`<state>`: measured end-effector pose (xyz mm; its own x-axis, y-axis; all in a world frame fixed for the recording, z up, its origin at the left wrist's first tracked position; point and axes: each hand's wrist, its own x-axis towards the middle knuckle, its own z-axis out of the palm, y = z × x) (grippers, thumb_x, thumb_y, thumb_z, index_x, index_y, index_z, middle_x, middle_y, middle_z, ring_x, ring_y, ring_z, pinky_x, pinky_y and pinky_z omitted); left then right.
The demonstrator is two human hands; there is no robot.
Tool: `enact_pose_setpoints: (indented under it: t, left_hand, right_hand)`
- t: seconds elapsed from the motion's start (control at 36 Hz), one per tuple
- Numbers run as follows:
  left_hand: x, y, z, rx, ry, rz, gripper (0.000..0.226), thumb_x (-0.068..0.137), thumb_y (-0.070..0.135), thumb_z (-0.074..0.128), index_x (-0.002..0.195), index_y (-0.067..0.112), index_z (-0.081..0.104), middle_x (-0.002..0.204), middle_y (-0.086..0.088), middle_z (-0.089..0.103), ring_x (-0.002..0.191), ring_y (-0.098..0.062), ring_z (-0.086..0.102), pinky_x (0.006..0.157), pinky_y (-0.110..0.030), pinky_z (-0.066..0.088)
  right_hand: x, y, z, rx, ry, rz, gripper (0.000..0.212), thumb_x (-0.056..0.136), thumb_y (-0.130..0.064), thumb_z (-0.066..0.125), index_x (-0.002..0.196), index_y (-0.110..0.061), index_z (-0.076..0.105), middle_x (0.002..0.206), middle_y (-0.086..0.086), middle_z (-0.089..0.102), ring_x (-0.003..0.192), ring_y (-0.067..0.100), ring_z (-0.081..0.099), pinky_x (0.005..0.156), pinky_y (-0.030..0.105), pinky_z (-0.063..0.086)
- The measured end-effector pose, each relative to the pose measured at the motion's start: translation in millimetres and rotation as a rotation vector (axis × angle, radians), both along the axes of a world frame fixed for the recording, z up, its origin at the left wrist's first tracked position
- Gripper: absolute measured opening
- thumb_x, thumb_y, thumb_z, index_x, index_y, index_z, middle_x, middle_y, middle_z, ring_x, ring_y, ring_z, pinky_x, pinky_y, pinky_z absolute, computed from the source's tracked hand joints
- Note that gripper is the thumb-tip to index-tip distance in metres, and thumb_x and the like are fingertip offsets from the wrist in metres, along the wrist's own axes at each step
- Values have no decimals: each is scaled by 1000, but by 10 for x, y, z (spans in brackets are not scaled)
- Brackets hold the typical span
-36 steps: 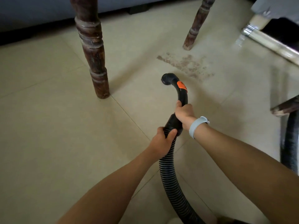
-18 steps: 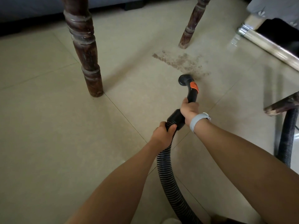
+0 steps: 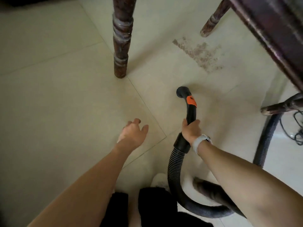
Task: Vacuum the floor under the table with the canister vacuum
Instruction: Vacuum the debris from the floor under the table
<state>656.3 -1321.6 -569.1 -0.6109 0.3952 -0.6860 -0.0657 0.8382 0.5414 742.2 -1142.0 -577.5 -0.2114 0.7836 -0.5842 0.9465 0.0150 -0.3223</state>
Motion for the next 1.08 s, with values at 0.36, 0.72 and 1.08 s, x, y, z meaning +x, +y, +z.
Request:
enact_pose_setpoints:
  t: [0.36, 0.72, 1.08]
  left_hand:
    - [652, -747, 1474, -52, -65, 198, 45, 98, 34, 42, 139, 15, 41, 138, -9, 45, 118, -26, 50, 92, -33, 40]
    - [1788, -1014, 3182, 74, -217, 385, 44, 97, 32, 47, 136, 13, 43, 128, -9, 55, 117, -28, 53, 101, -42, 42]
    - [2863, -816, 4605, 232, -351, 288, 40, 97, 39, 46, 121, 7, 43, 101, -5, 64, 101, -30, 64, 88, -44, 51]
  right_hand:
    - [820, -1063, 1336, -52, -194, 459, 40, 97, -42, 42, 118, -8, 39, 108, 18, 64, 97, 40, 62, 76, 39, 47]
    - [2060, -1760, 3246, 15, -64, 717, 47, 97, -48, 38, 133, -17, 36, 98, 5, 67, 81, 33, 65, 65, 37, 48]
    - [3355, -1967, 4840, 172, 173, 625, 50, 95, -43, 49, 134, -12, 42, 100, 4, 65, 74, 30, 65, 59, 31, 43]
